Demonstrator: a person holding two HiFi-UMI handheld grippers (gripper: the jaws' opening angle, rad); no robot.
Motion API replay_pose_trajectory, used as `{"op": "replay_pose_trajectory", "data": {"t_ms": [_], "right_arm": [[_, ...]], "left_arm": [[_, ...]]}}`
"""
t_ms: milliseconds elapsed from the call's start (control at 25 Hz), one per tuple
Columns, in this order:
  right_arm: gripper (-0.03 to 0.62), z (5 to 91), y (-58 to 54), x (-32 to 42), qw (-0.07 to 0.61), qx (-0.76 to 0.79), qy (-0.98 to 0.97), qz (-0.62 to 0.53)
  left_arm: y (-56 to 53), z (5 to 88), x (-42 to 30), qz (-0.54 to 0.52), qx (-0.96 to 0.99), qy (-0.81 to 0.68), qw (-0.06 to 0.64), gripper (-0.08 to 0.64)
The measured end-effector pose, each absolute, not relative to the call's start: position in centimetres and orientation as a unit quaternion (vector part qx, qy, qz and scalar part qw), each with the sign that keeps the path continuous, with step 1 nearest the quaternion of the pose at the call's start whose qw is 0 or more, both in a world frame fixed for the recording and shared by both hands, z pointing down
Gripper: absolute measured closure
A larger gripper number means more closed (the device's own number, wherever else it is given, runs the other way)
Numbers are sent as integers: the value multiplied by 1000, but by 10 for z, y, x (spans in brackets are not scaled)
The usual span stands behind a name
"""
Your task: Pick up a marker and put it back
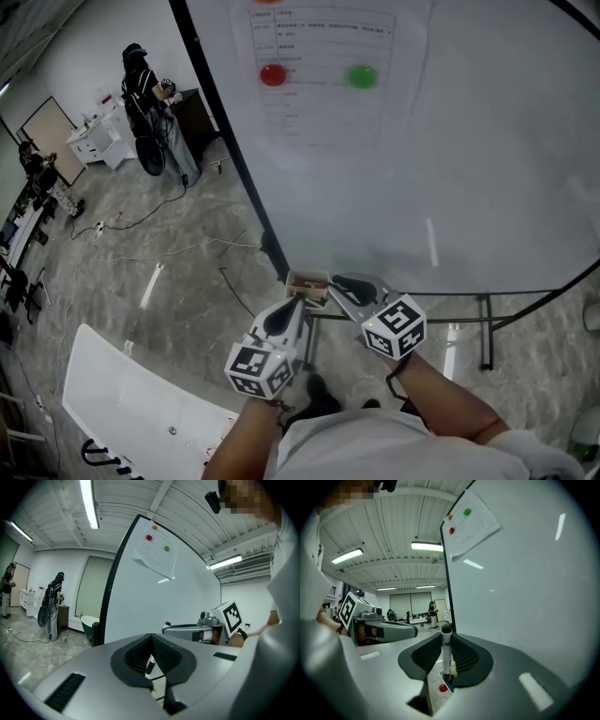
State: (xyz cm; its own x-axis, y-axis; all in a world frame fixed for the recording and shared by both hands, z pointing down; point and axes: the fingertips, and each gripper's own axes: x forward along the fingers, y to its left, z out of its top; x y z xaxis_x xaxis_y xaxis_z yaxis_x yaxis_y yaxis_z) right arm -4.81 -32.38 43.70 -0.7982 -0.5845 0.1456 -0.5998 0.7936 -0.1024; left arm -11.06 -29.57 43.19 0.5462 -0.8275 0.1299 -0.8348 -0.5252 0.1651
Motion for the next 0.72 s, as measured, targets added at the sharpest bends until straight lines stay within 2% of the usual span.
{"op": "replay_pose_trajectory", "data": {"t_ms": [480,720], "right_arm": [[525,581,-379,-82,145,315,-922,174],[511,614,-386,-85,156,314,-915,199]], "left_arm": [[-349,527,-145,51,869,-451,197,555],[-359,551,-146,61,870,-440,214,555]]}}
